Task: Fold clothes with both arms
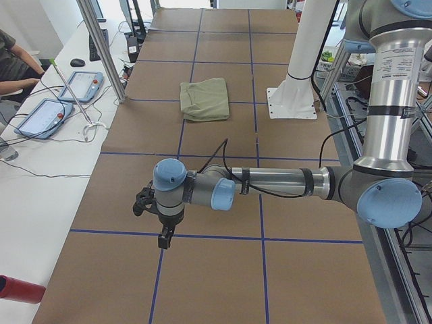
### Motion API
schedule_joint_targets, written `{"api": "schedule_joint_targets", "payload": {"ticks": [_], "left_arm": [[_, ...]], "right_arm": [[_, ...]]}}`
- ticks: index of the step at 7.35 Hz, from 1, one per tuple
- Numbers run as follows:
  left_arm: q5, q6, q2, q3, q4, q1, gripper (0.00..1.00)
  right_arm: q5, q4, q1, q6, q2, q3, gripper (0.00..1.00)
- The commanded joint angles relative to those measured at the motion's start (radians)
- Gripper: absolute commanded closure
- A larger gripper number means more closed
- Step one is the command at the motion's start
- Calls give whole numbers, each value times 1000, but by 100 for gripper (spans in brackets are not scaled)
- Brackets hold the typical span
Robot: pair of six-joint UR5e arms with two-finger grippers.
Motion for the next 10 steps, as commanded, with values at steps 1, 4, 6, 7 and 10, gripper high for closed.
{"api": "schedule_joint_targets", "payload": {"ticks": [1, 4, 6, 7, 10], "left_arm": [[-51, -10, 2, -38, 96, 0, 0], [-32, -7, 5, -40, 98, 0, 0], [-26, -5, 5, -42, 98, 0, 0], [-26, -5, 5, -43, 98, 0, 0], [-25, -4, 2, -42, 98, 2, 0]], "right_arm": [[1, -1, 2, 3, -3, -2, 0], [1, -2, 17, 3, -22, -4, 0], [21, -2, 33, 47, -49, -1, 0], [43, -2, 36, 93, -64, 5, 0], [82, -138, 65, 115, -55, 114, 0]]}}
